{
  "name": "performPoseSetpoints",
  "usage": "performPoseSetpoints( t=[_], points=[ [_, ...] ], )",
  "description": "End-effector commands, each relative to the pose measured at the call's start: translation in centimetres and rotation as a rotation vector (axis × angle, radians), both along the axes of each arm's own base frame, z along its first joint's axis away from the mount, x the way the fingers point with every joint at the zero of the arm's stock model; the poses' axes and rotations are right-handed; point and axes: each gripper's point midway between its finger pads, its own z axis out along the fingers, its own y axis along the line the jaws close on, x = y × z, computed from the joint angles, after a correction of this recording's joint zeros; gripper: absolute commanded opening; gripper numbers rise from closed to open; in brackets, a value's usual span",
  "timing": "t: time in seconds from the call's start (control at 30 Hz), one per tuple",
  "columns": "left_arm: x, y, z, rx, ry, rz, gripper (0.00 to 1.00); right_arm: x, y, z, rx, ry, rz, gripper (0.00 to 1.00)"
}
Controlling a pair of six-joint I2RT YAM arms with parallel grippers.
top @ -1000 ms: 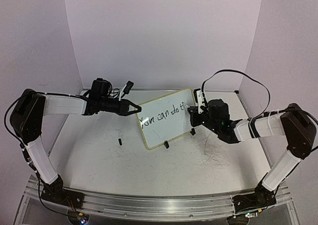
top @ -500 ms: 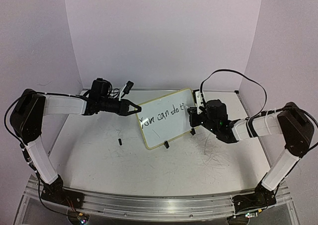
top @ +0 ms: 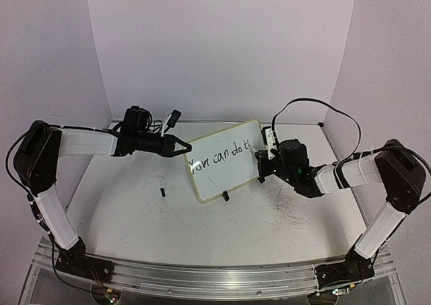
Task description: Write a sentence on the whiteboard
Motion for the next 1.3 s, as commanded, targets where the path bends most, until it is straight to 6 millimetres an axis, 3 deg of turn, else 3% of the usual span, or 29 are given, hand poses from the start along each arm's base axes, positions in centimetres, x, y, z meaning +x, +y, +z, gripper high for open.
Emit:
performPoseSetpoints(
  t=[0.0,0.63,1.27],
  points=[
    [-0.3,0.2,1.6,0.002,-0.051,-0.016,0.00,-0.4,-0.6,0.0,0.008,0.016,-0.013,0.00],
    [-0.4,0.2,1.6,0.001,-0.053,-0.017,0.00,-0.8,-0.7,-0.5,0.006,0.031,-0.009,0.00],
    [-0.4,0.2,1.7,0.000,-0.054,-0.018,0.00,0.8,0.2,2.8,0.044,-0.057,-0.015,0.00]
  ],
)
